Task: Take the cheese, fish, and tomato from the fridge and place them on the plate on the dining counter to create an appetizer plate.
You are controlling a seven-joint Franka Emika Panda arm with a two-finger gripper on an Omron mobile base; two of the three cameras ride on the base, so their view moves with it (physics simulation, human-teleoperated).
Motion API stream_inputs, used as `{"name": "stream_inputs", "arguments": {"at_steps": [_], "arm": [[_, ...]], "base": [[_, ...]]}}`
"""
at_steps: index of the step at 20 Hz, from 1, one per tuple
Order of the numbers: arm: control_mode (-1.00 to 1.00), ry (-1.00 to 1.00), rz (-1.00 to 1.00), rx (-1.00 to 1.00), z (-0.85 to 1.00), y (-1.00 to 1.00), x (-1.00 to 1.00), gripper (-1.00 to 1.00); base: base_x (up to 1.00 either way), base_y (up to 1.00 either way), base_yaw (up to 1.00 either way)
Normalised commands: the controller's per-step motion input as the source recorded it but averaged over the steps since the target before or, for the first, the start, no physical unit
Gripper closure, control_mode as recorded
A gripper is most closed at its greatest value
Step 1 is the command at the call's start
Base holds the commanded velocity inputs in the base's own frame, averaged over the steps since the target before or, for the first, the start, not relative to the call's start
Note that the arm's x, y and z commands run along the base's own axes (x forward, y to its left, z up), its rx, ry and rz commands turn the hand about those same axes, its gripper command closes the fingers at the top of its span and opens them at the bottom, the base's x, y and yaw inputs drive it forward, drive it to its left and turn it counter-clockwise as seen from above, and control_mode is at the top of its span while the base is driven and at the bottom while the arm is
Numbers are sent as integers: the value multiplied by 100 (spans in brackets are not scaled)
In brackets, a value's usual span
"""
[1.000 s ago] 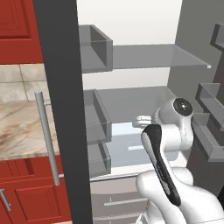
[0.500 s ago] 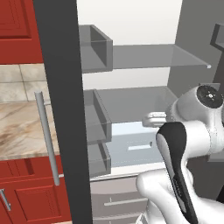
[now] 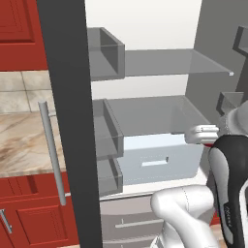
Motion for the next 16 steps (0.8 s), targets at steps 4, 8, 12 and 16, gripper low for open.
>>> {"name": "stream_inputs", "arguments": {"at_steps": [4,8,12,16], "arm": [[100,0,2,0,0,-9,-2,100],[100,0,0,0,0,0,0,100],[100,0,0,0,0,0,0,100],[100,0,0,0,0,0,0,100]], "base": [[-1,0,3],[-55,4,10],[-100,12,26],[-90,2,33]]}}
